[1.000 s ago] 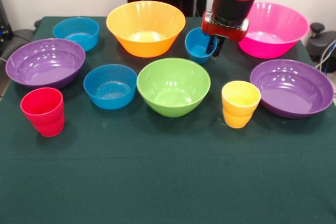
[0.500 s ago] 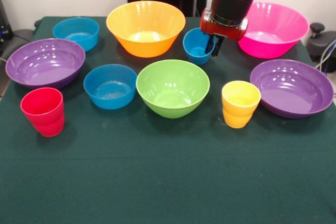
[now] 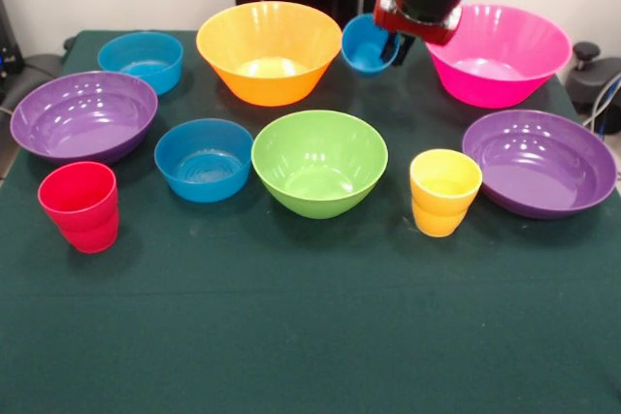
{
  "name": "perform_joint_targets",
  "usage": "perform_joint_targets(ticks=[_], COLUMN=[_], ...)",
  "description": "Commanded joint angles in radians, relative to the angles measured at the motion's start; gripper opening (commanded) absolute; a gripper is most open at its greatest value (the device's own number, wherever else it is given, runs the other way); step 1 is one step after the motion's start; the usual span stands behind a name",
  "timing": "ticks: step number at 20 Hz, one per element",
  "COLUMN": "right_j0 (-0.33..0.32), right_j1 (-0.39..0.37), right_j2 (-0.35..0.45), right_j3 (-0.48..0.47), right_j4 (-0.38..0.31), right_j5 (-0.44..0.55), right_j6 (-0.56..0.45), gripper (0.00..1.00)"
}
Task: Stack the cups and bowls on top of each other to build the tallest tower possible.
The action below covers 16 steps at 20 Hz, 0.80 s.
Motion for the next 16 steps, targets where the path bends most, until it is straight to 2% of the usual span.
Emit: perform_joint_targets(ticks=[1, 7, 13, 16], right_j0=[0.018, 0.005, -0.029, -0.036], right_j1=[-0.038, -0.067, -0.047, -0.062], right_j2=[0.039, 0.045, 0.062, 0.065], right_j3=[-0.062, -0.072, -0.154, -0.16], right_j4=[0.035, 0.05, 0.05, 0.039], right_j5=[0.163, 0.17, 0.171, 0.121], right_j6=[0.126, 0.14, 0.103, 0.08], gripper=[0.0, 0.0, 0.0, 0.0])
